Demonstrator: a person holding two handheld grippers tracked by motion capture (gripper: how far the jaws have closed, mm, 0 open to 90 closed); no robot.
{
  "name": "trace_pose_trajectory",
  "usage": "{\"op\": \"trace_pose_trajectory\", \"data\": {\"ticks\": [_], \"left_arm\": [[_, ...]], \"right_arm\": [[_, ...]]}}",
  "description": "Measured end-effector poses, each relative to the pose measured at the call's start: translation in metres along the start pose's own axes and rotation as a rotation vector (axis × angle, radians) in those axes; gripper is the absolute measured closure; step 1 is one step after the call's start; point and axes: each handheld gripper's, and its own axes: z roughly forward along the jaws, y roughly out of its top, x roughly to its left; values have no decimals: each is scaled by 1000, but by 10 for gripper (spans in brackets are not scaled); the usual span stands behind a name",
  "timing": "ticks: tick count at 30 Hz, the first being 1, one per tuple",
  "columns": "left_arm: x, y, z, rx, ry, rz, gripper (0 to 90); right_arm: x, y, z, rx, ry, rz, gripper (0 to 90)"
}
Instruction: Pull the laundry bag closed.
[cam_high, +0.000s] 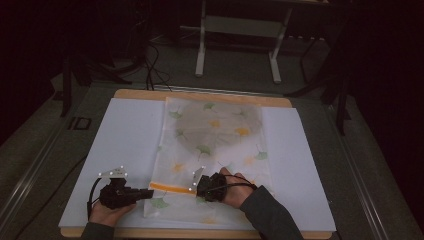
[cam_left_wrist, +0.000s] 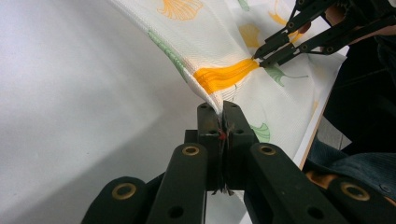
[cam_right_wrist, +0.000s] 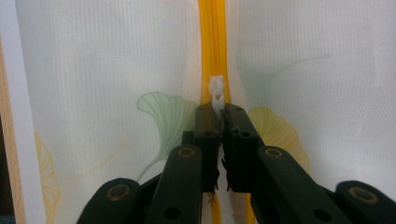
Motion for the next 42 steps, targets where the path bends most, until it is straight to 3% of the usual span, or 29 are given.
{"op": "trace_pose_trajectory", "data": {"ticks": [16, 28, 42], "left_arm": [[1, 0, -1, -1, 3, -2, 883], [1, 0, -1, -2, 1, -4, 883], [2, -1, -2, -3, -1, -5, 883]], "right_arm": [[-2, -16, -6, 16, -9, 14, 863], [1, -18, -7, 9, -40, -26, 900], [0, -39, -13, 14, -51, 0, 900]]}}
